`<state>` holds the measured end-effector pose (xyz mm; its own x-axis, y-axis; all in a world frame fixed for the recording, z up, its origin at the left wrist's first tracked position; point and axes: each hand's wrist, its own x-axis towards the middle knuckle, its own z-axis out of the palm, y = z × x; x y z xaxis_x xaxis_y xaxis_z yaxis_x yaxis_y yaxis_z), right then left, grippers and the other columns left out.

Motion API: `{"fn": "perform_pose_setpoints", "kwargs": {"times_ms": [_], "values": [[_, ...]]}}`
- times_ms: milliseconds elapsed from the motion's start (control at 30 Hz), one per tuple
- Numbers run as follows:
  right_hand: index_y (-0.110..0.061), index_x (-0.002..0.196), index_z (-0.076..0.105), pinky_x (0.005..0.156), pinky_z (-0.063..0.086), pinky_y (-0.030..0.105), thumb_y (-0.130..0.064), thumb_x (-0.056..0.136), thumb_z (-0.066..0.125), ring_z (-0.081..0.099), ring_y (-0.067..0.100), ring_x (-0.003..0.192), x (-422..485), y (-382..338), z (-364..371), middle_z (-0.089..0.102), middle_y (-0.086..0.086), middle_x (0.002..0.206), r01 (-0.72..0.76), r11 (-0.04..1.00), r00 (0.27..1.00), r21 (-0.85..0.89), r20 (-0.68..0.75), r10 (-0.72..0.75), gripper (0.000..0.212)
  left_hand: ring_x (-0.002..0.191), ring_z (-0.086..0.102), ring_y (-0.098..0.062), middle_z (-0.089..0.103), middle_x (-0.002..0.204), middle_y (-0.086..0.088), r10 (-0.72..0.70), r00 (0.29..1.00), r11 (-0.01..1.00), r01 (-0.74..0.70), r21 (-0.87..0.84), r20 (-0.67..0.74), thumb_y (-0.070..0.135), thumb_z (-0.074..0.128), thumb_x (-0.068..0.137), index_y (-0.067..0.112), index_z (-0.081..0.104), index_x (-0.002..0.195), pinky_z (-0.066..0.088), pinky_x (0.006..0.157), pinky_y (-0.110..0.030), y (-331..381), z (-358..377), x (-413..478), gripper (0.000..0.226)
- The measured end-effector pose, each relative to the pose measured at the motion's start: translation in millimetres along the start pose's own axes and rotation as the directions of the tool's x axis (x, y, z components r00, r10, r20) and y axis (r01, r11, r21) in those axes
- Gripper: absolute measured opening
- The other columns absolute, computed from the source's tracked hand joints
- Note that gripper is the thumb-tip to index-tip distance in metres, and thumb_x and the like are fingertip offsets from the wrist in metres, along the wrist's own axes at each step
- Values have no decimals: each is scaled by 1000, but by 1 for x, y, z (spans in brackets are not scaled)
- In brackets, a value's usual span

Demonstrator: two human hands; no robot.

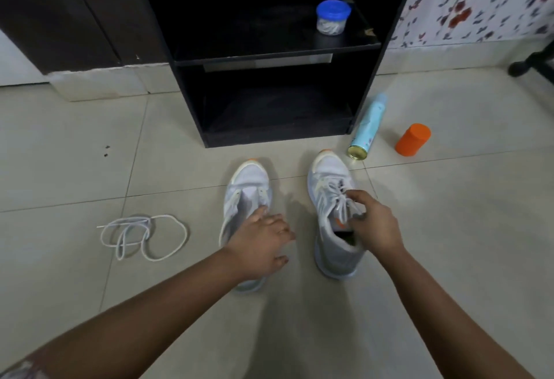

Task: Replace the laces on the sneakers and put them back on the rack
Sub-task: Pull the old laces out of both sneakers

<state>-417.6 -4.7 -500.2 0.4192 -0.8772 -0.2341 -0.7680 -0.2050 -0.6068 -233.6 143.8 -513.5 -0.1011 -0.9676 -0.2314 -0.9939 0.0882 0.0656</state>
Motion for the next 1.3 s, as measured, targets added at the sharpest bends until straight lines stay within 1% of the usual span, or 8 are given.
{"fn": "perform_pose_setpoints", "kwargs": {"times_ms": [300, 433, 600, 833, 967, 1100, 1200, 1300], "values": [[-37, 132, 48, 86, 52, 34, -30, 86, 62, 62, 17, 105, -41, 1, 41, 57, -11, 131, 170, 984, 985, 53, 15, -171, 48, 102, 57, -19, 64, 95, 1, -209, 978, 956, 203, 211, 7, 23, 48, 83, 20, 64, 94, -6, 114, -50, -15, 1, -4, 19], [-31, 123, 59, 75, 51, 26, -16, 83, 63, 59, 15, 100, -36, -2, 38, 59, -9, 119, 382, 923, 920, 40, -105, -377, 43, 90, 65, -22, 69, 97, 3, -265, 927, 958, 223, -179, -265, 23, 54, 81, 23, 69, 99, 39, 99, -38, -18, -2, -3, 23], [-30, 95, 72, 57, 50, 27, -20, 73, 73, 60, 16, 84, -25, -10, 37, 63, -7, 91, 551, 819, 817, -161, -98, -569, 23, 93, 61, -8, 62, 105, 9, -291, 951, 664, 121, -738, -107, 14, 66, 85, 19, 67, 112, 49, 85, -27, -13, -18, 16, 27], [-18, 87, 71, 66, 54, 31, -16, 90, 64, 66, 9, 74, -3, -37, 9, 69, -5, 80, 264, 883, 960, 388, -16, -280, 8, 79, 58, -5, 50, 87, 14, -291, 945, 642, 78, -763, -148, 33, 74, 78, 28, 61, 86, 50, 73, -29, 2, 5, 33, 15], [-4, 89, 62, 59, 53, 21, -5, 94, 53, 68, 13, 63, 12, -83, -30, 62, 6, 73, 119, 580, 980, 806, -1, -200, 10, 75, 56, -8, 49, 87, 9, -326, 936, 641, 115, -759, -134, 51, 66, 68, 26, 60, 80, 48, 67, -31, 8, 8, 34, 28], [-10, 101, 62, 66, 56, 23, -11, 96, 54, 70, 17, 72, 29, -101, -53, 67, 2, 79, 92, 365, 980, 926, -19, -197, 9, 80, 56, -8, 53, 92, 8, -353, 928, 565, 113, -817, -117, 26, 71, 74, 28, 64, 85, 47, 72, -26, 12, 6, 36, 13], [-20, 119, 52, 66, 56, 27, -7, 97, 49, 69, 21, 74, 27, -76, -33, 70, 4, 97, 3, 542, 996, 840, 43, -73, 25, 85, 56, -7, 54, 93, 1, -318, 942, 463, 57, -885, -106, 12, 68, 80, 22, 67, 85, 44, 78, -19, 17, 0, 34, 12], [-26, 100, 61, 72, 48, 19, 5, 87, 53, 61, 16, 88, 3, -32, 3, 63, -3, 102, 96, 814, 992, 573, 10, -123, 33, 87, 54, -14, 52, 92, -6, -353, 933, 184, 135, -974, 63, 27, 62, 72, 14, 66, 75, 40, 82, -24, 10, -19, 41, 14]]}}
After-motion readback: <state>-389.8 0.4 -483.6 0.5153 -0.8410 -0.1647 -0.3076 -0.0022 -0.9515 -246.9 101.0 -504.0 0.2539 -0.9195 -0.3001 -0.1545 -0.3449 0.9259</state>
